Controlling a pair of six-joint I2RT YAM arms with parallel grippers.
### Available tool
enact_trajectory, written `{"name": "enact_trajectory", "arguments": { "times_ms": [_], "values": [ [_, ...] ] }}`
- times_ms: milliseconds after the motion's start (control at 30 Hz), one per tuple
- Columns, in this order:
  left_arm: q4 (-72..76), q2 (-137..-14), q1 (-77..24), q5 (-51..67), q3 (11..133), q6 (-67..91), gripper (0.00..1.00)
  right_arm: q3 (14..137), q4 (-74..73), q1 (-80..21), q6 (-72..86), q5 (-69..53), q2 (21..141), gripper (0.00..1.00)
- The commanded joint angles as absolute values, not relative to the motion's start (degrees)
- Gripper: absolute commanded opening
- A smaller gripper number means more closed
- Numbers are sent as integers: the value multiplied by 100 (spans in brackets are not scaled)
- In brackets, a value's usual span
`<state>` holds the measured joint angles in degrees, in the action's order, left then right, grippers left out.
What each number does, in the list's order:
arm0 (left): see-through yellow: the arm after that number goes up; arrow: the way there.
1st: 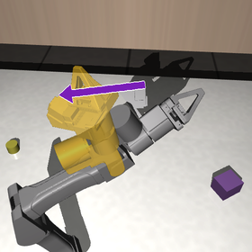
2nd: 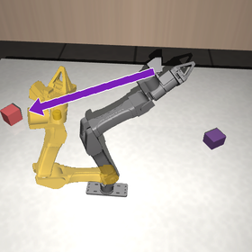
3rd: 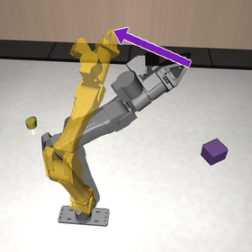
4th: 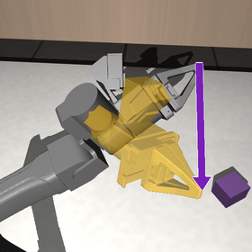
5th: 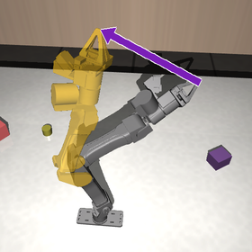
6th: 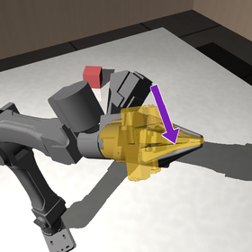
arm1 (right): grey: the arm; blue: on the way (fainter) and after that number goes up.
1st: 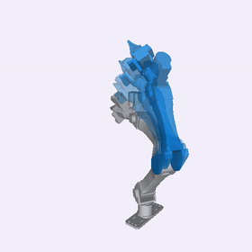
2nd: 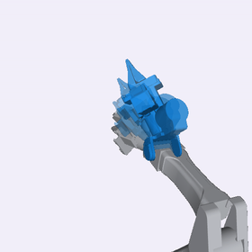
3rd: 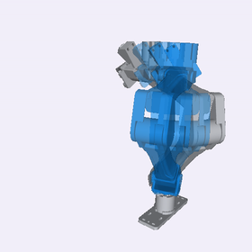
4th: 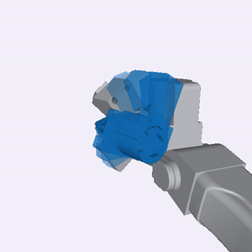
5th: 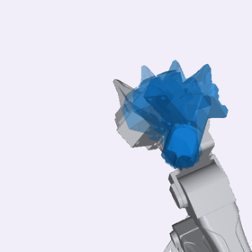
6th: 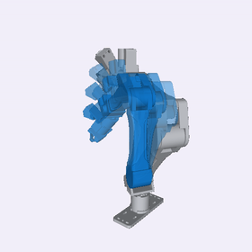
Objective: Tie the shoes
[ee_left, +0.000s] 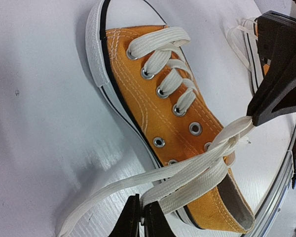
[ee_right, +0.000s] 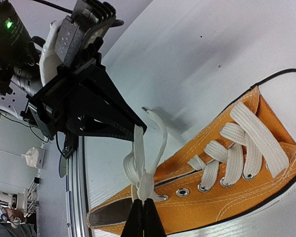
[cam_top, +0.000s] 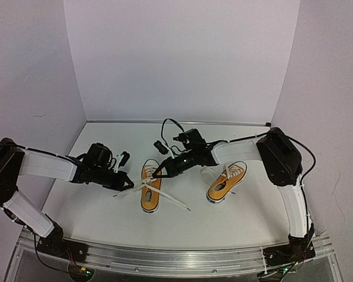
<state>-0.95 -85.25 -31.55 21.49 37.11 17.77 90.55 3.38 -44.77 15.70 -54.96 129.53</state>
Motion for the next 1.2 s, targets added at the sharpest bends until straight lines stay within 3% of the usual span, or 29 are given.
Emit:
{"name": "enact_trajectory", "arguments": {
  "times_ms": [0,133,400,500,767,1167],
  "values": [
    [-402,-8412,-3120,1804,3974,1577,5,8921,486,-4465,1503,-5374,12529,0],
    [-388,-8098,-3132,1715,3958,1428,15,8804,907,-4465,1800,-5445,12505,0],
    [374,-6677,-3327,989,3446,982,46,8874,973,-4477,1900,-5465,12542,0],
    [734,-6219,-3601,752,3199,385,50,8896,1001,-4474,1946,-5460,12536,0],
    [723,-6430,-4648,806,3203,-2240,48,8798,1071,-4475,2028,-5409,12466,0],
    [-227,-7600,-5253,289,4150,-3979,33,8496,1346,-4432,2159,-5308,12227,0]
  ]
}}
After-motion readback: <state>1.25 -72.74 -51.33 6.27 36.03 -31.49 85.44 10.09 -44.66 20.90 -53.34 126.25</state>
